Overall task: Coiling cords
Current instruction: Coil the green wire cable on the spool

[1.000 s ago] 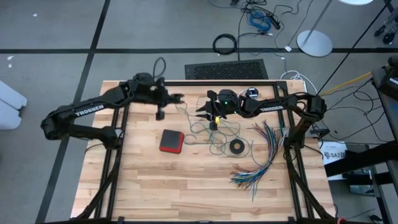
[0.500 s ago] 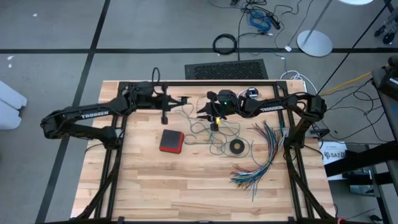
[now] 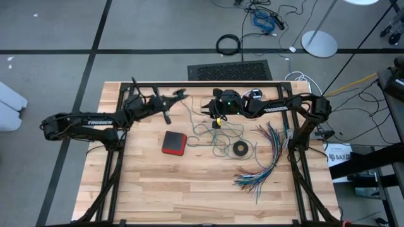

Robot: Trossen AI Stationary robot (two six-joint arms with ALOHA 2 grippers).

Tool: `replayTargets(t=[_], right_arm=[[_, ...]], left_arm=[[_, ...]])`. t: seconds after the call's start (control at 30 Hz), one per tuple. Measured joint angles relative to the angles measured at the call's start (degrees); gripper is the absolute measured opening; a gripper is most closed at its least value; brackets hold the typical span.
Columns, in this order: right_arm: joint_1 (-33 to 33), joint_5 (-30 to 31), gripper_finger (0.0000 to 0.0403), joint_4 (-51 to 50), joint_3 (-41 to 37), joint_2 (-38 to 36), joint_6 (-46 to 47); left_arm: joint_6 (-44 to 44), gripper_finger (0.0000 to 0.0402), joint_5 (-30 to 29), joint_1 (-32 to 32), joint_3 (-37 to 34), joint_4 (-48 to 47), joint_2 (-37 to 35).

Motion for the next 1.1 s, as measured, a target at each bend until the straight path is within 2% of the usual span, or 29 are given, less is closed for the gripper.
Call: replayTargets(t=[0.13, 0.23, 0.47, 0.57, 0.87, 0.97, 1.1], right_arm=[[0.0, 0.2, 0.0089, 1.4, 0.0, 0.0, -0.2], [0.0, -3.7, 0.0089, 2.5, 0.0, 0.0, 0.5], [-1.6, -23.3, 0.0089, 6.1, 0.0, 0.0, 2.8], [-2.4, -29.2, 0.0089, 7.3, 0.0, 0.0, 3.8], [-5.3, -46.8, 0.0089, 9.9, 0.0, 0.0, 5.4], [-5.4, -47.4, 0.0089, 13.0, 0.0, 0.0, 7.9], [-5.3, -42.6, 0.0089, 18.0, 0.0, 0.0, 11.6]], left_arm=[[0.2, 0.0000, 4.6, -0.9, -2.4, 1.7, 0.0], [0.2, 0.0000, 10.7, -1.2, -3.2, 2.3, 0.0], [-1.1, 0.0000, 22.8, -1.2, -3.5, 4.0, 0.0], [-2.5, 0.0000, 26.9, -1.2, -3.5, 6.8, 0.0], [-5.9, 0.0000, 31.8, -1.2, -3.5, 14.0, 0.6], [-7.3, 0.0000, 32.2, -1.3, -3.5, 14.6, 1.6], [-7.2, 0.0000, 28.9, -2.5, -3.5, 14.6, 3.9]])
